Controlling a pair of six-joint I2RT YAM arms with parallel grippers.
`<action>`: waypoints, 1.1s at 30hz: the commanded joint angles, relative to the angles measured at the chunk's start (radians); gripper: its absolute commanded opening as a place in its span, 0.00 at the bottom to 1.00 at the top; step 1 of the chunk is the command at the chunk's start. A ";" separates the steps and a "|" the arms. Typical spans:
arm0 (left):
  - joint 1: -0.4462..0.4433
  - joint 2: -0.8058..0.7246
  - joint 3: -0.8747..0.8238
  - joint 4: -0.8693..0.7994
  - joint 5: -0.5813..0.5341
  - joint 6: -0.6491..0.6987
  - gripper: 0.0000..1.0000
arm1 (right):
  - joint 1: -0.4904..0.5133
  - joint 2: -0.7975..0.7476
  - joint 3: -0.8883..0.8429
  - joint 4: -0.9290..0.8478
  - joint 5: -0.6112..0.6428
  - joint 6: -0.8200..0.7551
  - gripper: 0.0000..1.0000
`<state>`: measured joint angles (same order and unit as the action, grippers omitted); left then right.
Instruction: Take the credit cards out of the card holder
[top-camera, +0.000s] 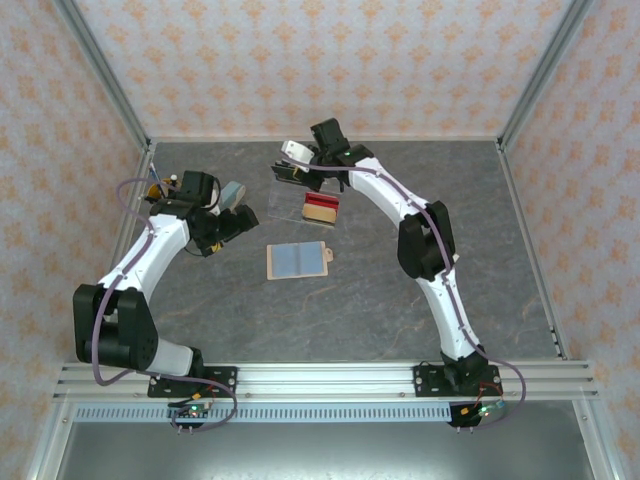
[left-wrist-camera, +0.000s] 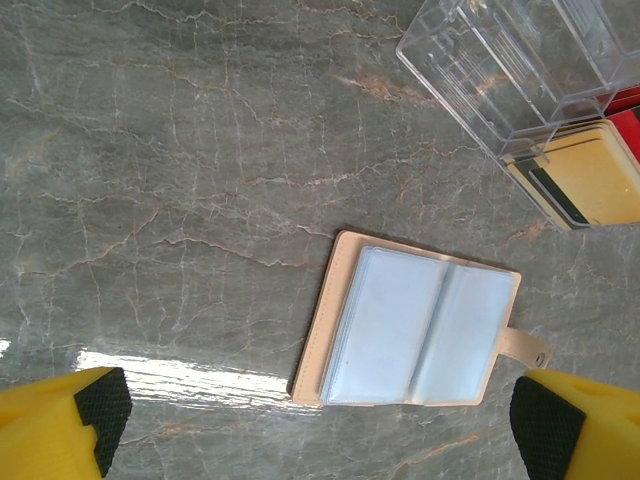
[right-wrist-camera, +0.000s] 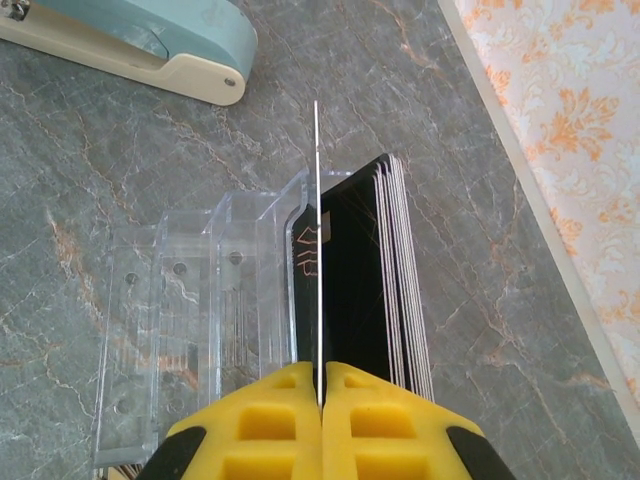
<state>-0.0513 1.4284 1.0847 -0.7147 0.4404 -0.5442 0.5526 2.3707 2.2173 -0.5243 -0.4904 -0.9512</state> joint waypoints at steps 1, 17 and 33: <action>0.006 0.012 0.020 0.001 0.017 0.032 1.00 | -0.013 0.019 0.051 -0.017 -0.019 -0.030 0.00; 0.007 0.043 0.023 0.014 0.039 0.036 1.00 | -0.025 0.042 0.074 -0.054 -0.032 -0.061 0.00; 0.007 0.057 0.026 0.017 0.059 0.038 1.00 | -0.025 0.043 0.087 -0.023 -0.032 0.000 0.24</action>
<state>-0.0513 1.4776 1.0851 -0.7136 0.4904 -0.5220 0.5358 2.4161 2.2650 -0.5533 -0.5201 -0.9726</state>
